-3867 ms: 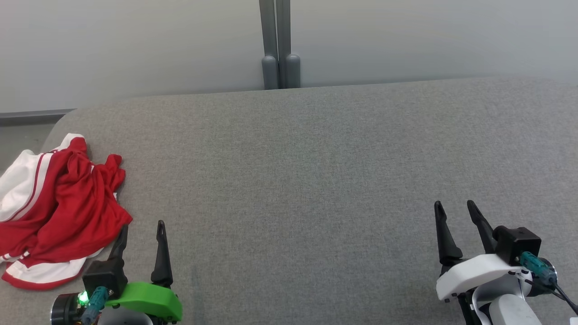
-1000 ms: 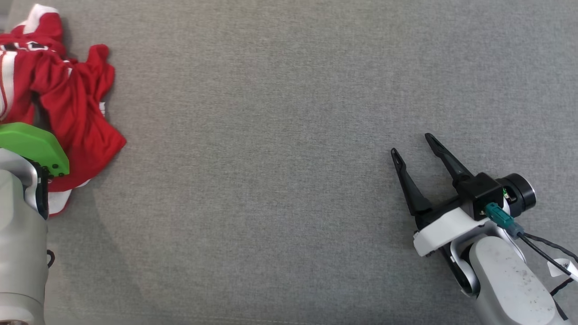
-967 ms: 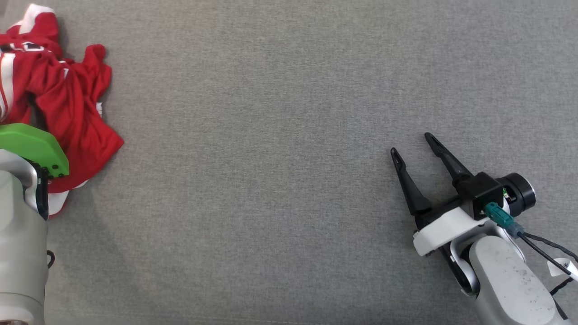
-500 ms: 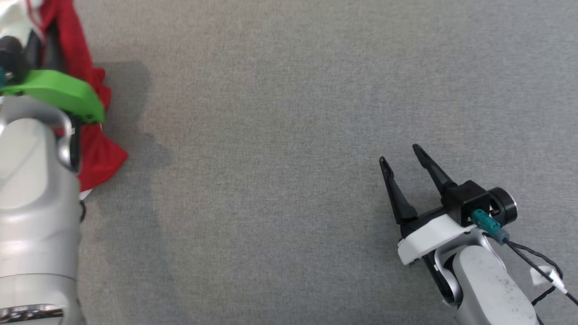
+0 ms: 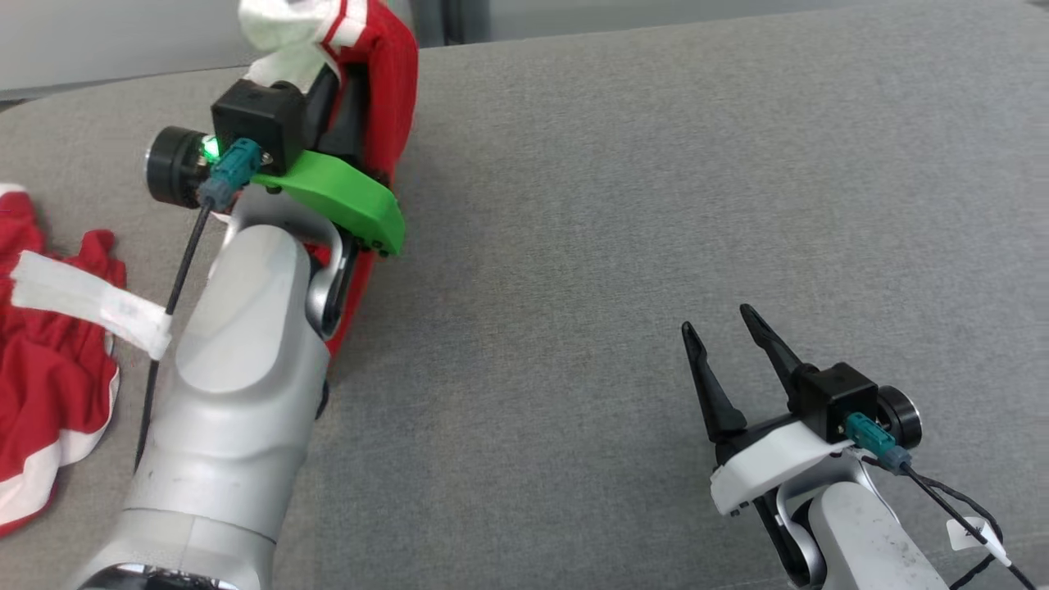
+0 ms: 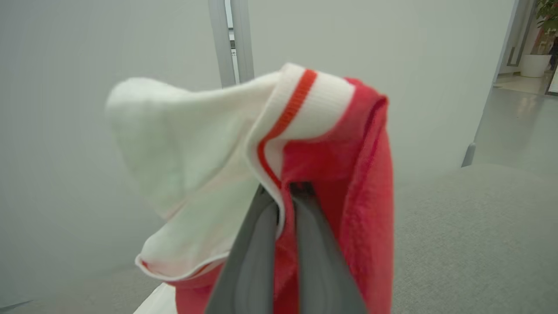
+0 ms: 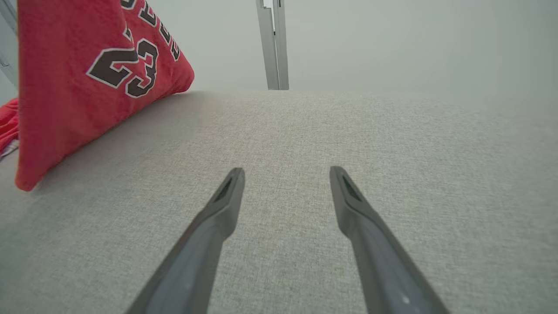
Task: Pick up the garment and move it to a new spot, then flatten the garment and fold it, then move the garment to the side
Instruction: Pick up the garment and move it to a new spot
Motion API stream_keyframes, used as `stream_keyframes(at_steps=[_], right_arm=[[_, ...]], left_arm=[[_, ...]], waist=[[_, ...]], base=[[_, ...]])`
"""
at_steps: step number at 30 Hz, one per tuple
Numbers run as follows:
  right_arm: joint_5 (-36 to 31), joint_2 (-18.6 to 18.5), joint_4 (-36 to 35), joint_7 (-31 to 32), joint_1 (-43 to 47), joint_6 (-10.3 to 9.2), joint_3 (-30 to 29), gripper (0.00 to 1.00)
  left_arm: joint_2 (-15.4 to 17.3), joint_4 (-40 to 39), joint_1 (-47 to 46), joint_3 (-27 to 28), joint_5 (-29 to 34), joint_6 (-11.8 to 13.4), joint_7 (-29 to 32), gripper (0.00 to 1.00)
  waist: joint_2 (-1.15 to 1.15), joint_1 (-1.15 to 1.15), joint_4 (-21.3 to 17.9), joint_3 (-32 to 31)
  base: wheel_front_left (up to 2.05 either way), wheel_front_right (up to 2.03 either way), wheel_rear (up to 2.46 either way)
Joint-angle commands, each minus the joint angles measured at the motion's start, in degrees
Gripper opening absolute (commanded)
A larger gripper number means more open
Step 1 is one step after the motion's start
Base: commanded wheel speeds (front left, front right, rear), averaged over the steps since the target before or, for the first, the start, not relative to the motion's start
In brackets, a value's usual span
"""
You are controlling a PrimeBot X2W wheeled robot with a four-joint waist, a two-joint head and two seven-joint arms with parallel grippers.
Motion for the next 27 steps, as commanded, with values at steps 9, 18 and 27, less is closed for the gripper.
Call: stream_keyframes(at_steps=[9, 18, 27], right_arm=[[0.9, 0.5, 0.3, -0.2, 1.4, -0.02, -0.4, 1.00], [1.1, 0.6, 0.4, -0.2, 2.8, -0.02, -2.3, 1.00], [0.9, 0.6, -0.7, -0.2, 3.9, -0.02, -4.1, 1.00]], left_arm=[[0.1, -7.7, 4.3, -19.5, -16.2, 2.3, -0.1, 0.00], [0.1, -4.4, 8.8, -26.0, -20.3, 7.1, -0.1, 1.00], [1.5, -2.7, 19.2, -15.3, -15.7, 10.2, -0.1, 1.00]], waist=[[0.00, 0.00, -10.4, -4.3], [0.00, 0.00, -10.9, -5.3], [0.00, 0.00, -7.1, -8.0]], base=[[0.00, 0.00, 0.00], [0.00, 0.00, 0.00], [0.00, 0.00, 0.00]])
